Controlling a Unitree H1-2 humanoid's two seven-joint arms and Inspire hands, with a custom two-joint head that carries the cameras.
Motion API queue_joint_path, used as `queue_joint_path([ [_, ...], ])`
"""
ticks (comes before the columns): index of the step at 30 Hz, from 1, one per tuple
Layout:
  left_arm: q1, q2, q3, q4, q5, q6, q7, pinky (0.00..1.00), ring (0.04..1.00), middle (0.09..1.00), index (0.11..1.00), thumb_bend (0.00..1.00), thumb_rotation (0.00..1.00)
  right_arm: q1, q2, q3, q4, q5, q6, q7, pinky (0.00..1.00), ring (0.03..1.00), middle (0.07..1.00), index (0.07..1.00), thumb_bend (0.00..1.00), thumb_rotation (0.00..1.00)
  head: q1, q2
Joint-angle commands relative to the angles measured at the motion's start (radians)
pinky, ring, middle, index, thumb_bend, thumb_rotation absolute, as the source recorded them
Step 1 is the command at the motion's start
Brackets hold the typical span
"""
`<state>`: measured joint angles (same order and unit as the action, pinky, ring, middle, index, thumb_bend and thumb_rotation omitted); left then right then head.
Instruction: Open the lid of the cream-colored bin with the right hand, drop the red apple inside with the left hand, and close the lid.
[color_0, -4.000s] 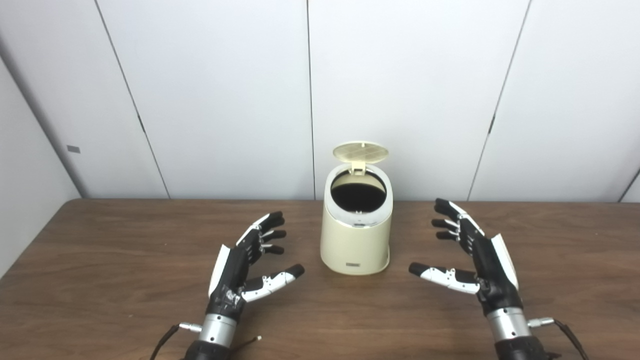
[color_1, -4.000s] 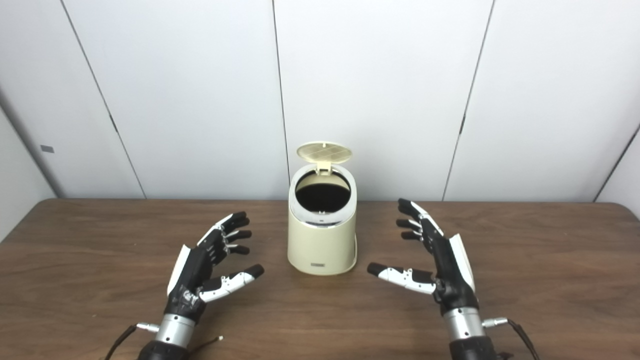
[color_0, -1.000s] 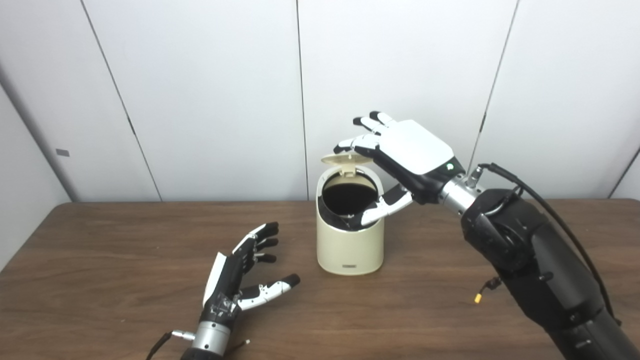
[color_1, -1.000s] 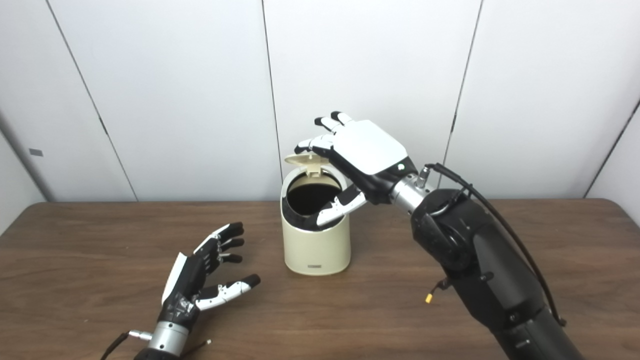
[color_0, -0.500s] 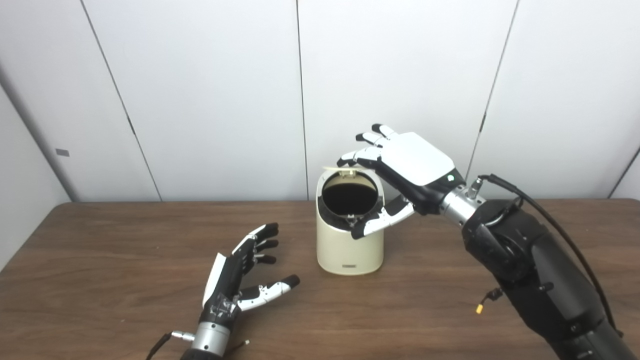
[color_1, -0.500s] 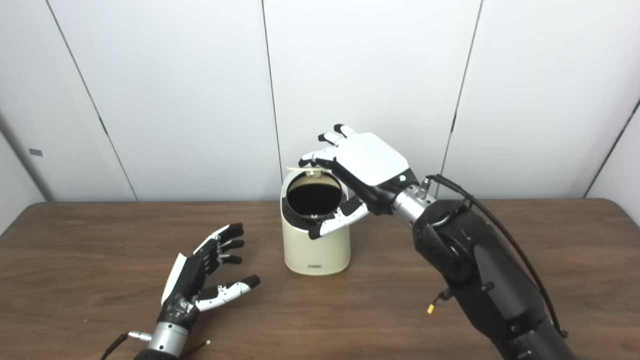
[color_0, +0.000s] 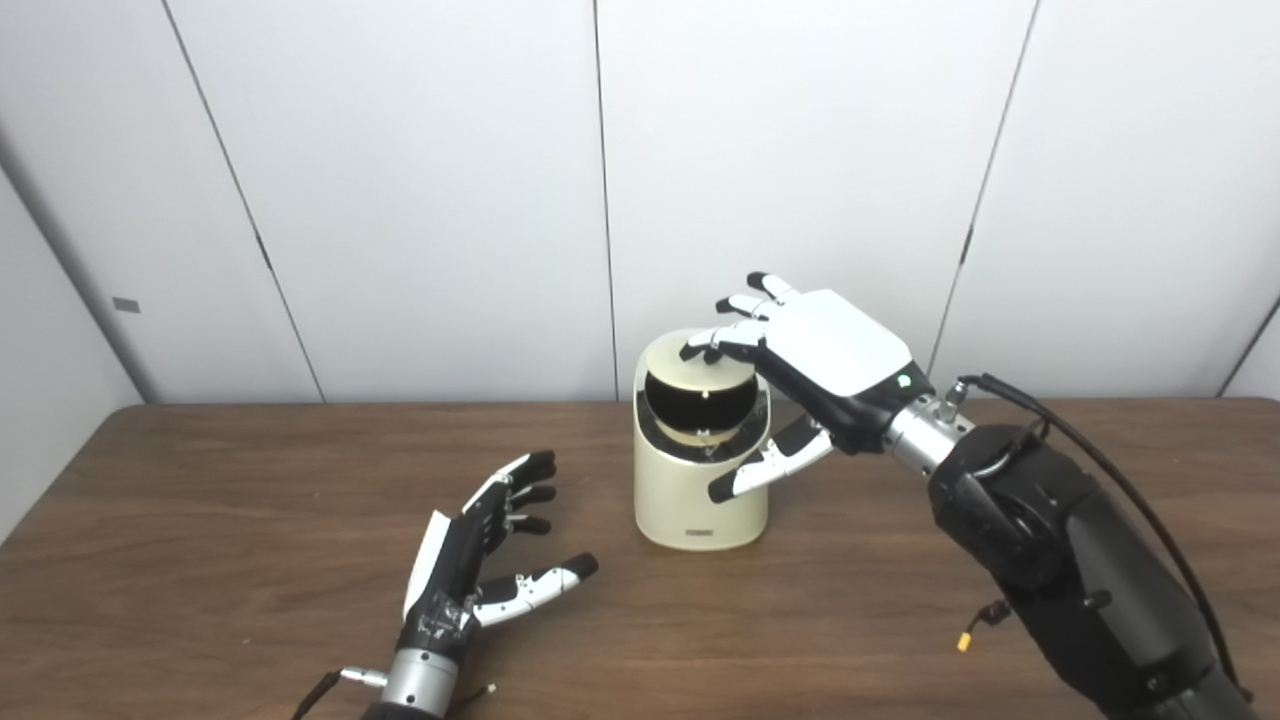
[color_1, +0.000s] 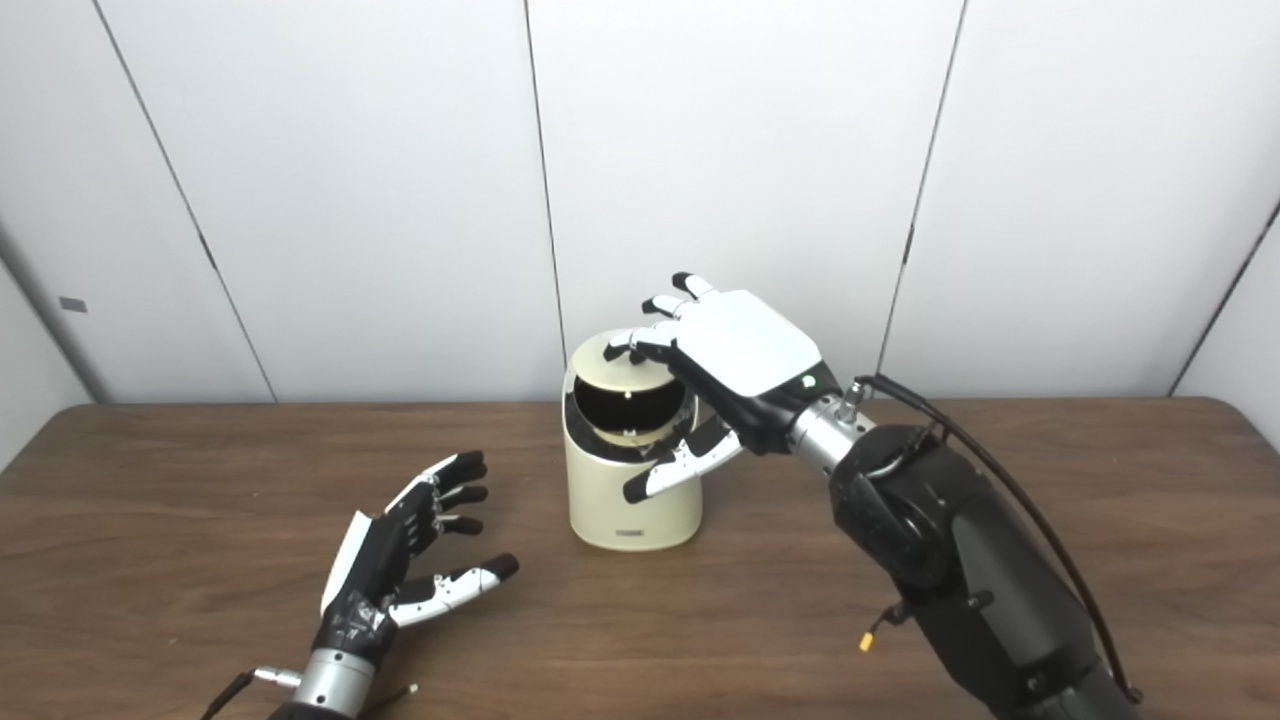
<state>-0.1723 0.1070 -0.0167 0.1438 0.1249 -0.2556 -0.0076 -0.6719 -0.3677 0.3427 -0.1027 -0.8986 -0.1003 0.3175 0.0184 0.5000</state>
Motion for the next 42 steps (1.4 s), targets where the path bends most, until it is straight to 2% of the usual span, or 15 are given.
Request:
queue_joint_path([
  [1,-0.011,0.008,0.001,-0.033,0.003,-0.016,0.002,0.67,0.798,0.848,0.857,0.76,0.14,-0.032,-0.013,-0.010,-0.035,-0.008,-0.018,-0.018,1.00,0.893,0.720,0.770,0.83,0.62,0.001,0.000],
  [12,-0.012,0.007,0.002,-0.040,0.012,-0.001,0.008,0.67,0.796,0.844,0.855,0.76,0.14,-0.007,-0.006,-0.018,-0.064,-0.009,-0.034,-0.011,0.96,0.880,0.720,0.764,0.82,0.58,0.001,0.006],
  [17,-0.011,0.006,0.002,-0.042,0.008,0.001,0.005,0.68,0.803,0.848,0.857,0.76,0.13,-0.001,0.000,-0.017,-0.077,0.003,-0.027,0.007,1.00,0.896,0.732,0.768,0.81,0.60,0.001,0.006],
  [25,-0.010,0.007,0.003,-0.044,0.005,0.000,0.005,0.67,0.797,0.846,0.857,0.76,0.14,0.008,0.002,-0.015,-0.091,-0.005,-0.020,0.032,1.00,0.906,0.741,0.769,0.81,0.62,0.002,0.010],
  [42,-0.008,0.011,0.006,-0.049,0.004,-0.002,0.004,0.66,0.786,0.839,0.857,0.76,0.14,0.031,0.014,-0.018,-0.101,0.000,-0.004,0.071,1.00,0.910,0.741,0.773,0.81,0.58,0.002,0.021],
])
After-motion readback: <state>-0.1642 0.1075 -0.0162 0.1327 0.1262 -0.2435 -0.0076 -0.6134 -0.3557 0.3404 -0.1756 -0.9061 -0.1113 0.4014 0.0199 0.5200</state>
